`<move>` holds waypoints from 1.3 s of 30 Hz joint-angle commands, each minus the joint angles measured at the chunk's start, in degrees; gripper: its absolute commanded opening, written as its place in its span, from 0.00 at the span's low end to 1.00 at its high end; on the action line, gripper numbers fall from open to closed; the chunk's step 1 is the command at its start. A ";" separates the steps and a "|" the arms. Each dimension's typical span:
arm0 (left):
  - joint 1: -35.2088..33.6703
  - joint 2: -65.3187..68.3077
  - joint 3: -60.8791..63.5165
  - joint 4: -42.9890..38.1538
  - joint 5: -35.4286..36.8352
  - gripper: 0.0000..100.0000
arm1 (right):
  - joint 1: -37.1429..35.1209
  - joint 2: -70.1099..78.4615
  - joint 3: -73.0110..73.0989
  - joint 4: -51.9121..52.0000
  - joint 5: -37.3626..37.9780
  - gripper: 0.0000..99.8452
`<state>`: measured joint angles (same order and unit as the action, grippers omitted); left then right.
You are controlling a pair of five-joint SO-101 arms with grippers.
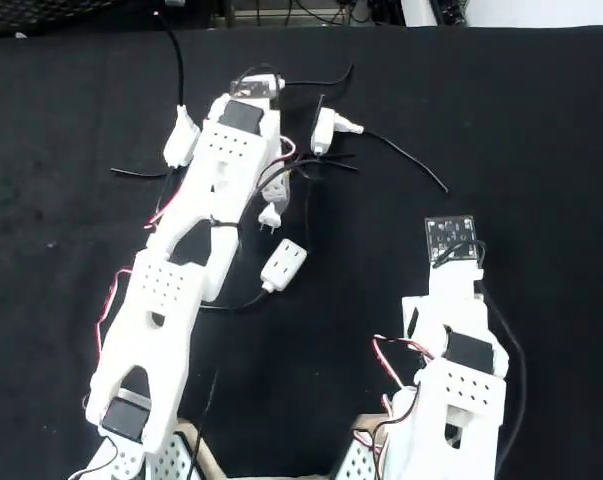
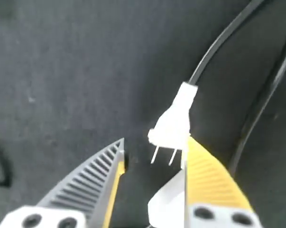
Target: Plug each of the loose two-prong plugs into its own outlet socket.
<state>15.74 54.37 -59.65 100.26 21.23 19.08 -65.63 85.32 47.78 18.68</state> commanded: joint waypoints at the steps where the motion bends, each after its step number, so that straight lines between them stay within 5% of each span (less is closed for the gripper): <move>1: 1.27 -5.89 4.70 0.44 2.46 0.21 | -0.62 -0.92 -0.22 -0.79 -0.62 0.18; 10: 3.82 -2.55 4.26 -5.27 3.16 0.20 | -0.62 -0.92 -0.22 -0.79 -0.62 0.18; 24: 0.13 -1.85 2.95 -3.96 -6.68 0.20 | -0.62 -0.92 -0.22 -0.79 -0.62 0.18; 39: 4.88 -1.85 9.80 -8.79 -10.46 0.20 | -0.62 -0.92 -0.22 -0.79 -0.62 0.18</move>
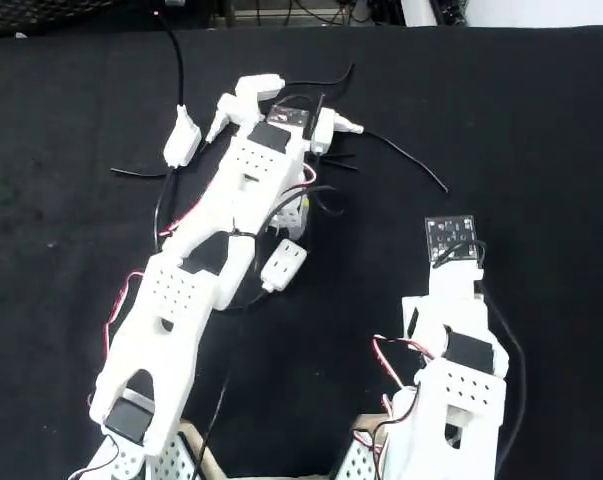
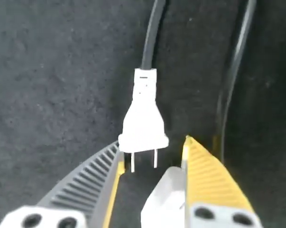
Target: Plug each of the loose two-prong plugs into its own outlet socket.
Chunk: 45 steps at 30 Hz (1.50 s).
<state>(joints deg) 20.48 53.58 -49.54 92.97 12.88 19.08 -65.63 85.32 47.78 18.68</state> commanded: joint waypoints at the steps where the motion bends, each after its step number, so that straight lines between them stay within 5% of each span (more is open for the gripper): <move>1: -0.04 -1.05 -0.31 -1.14 -2.46 0.20 | -0.62 -0.92 -0.22 -0.79 -0.62 0.18; 26: -2.77 -1.14 -11.56 3.25 -8.70 0.20 | -0.62 -0.92 -0.22 -1.49 -0.62 0.18; 45: -3.21 3.60 -10.33 -3.43 -12.66 0.20 | -0.62 -0.92 -0.22 -1.49 -0.62 0.18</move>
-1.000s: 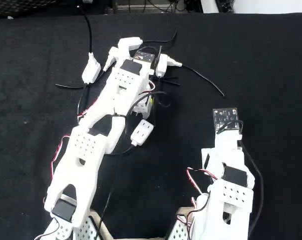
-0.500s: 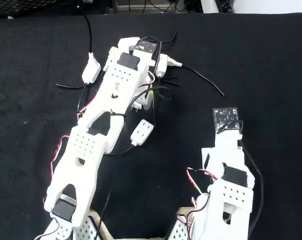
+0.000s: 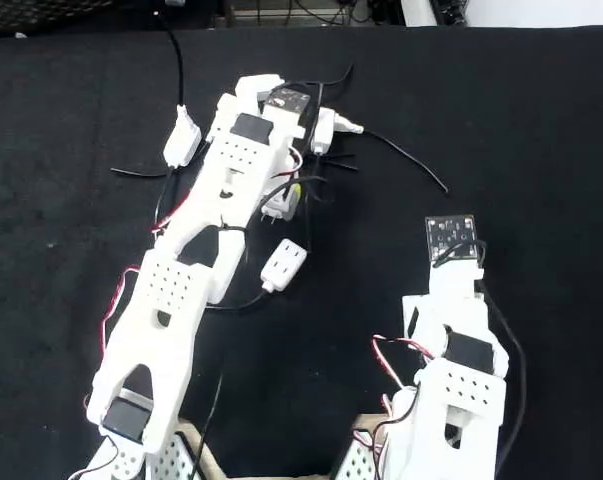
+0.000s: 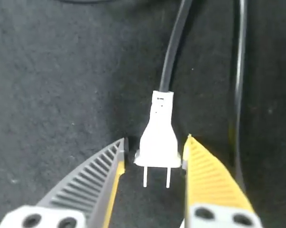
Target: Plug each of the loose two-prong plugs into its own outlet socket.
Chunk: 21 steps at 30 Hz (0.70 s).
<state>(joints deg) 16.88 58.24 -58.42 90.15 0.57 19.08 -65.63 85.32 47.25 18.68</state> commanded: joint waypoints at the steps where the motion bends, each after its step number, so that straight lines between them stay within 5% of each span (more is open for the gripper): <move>1: 0.48 -1.05 -1.45 -0.79 -0.35 0.20 | -0.62 -0.92 -0.22 -0.97 -0.62 0.18; 21: 1.63 3.60 -4.79 -0.79 -0.26 0.20 | -0.62 -0.92 -0.13 -0.97 -0.62 0.18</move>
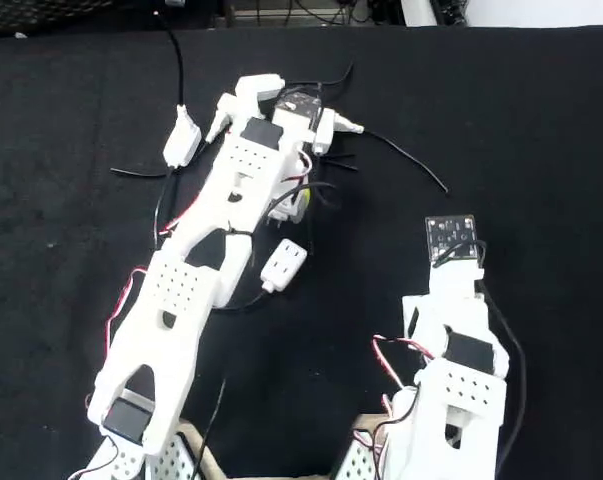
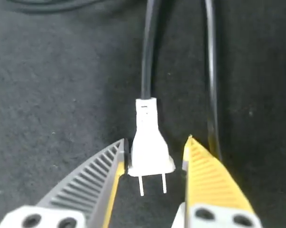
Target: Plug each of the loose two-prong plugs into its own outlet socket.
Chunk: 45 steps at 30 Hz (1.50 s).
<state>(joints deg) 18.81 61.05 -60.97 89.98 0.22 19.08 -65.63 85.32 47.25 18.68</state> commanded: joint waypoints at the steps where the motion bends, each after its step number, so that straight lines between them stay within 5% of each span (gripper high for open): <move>1: -0.48 0.97 -2.24 -0.62 0.09 0.20 | -0.62 -0.92 -0.13 -0.97 -0.62 0.18; 20: -0.48 0.62 -5.76 -0.53 -0.09 0.03 | -0.62 -0.92 -0.13 -0.97 -0.62 0.18; 29: 0.66 0.62 -19.03 10.90 0.18 0.03 | -0.62 -0.92 -0.13 -0.97 -0.62 0.18; 45: 1.10 -1.58 -23.16 11.16 3.78 0.03 | -0.62 -0.92 -0.13 -1.05 -0.62 0.18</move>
<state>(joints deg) 19.69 63.34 -81.89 100.62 3.21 19.08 -65.63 85.32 47.25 18.68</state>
